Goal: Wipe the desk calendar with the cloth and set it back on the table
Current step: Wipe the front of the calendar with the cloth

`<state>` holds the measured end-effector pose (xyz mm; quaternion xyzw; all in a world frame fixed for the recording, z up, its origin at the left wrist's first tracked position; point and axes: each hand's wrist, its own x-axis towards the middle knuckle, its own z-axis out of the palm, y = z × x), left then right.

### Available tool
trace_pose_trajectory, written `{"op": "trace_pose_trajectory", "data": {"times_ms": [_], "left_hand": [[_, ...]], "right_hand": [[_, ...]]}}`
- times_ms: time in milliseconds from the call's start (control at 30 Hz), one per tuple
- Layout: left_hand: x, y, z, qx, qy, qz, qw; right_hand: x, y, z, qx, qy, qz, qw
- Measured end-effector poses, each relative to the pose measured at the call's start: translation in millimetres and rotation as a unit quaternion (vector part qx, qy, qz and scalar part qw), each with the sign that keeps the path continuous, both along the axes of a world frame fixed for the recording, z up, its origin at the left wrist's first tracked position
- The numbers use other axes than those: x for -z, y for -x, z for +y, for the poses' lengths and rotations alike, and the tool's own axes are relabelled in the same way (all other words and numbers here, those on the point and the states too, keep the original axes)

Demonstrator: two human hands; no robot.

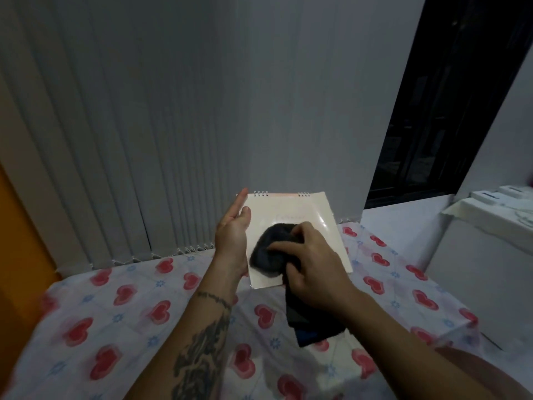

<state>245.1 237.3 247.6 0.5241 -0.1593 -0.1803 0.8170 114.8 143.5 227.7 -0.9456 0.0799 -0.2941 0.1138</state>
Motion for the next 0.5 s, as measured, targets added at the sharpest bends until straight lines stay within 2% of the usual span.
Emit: {"op": "trace_pose_trajectory", "data": {"times_ms": [133,333,400,500], "left_hand": [[3,7,-7,0.084,0.038,0.027,0.995],[13,13,-6,0.033,-0.011,-0.01,0.999],[16,8,-4,0.02,-0.001,0.013,1.0],[17,-5,0,0.006,0.023,0.038,0.999]], "right_hand": [[-18,-19,-23,0.049,0.004,-0.04,0.998],[-15,-28,-40,0.155,-0.083,-0.064,0.982],[-10,-23,-33,0.137,-0.078,-0.051,0.986],[2,-8,-15,0.035,-0.025,-0.009,0.999]]}}
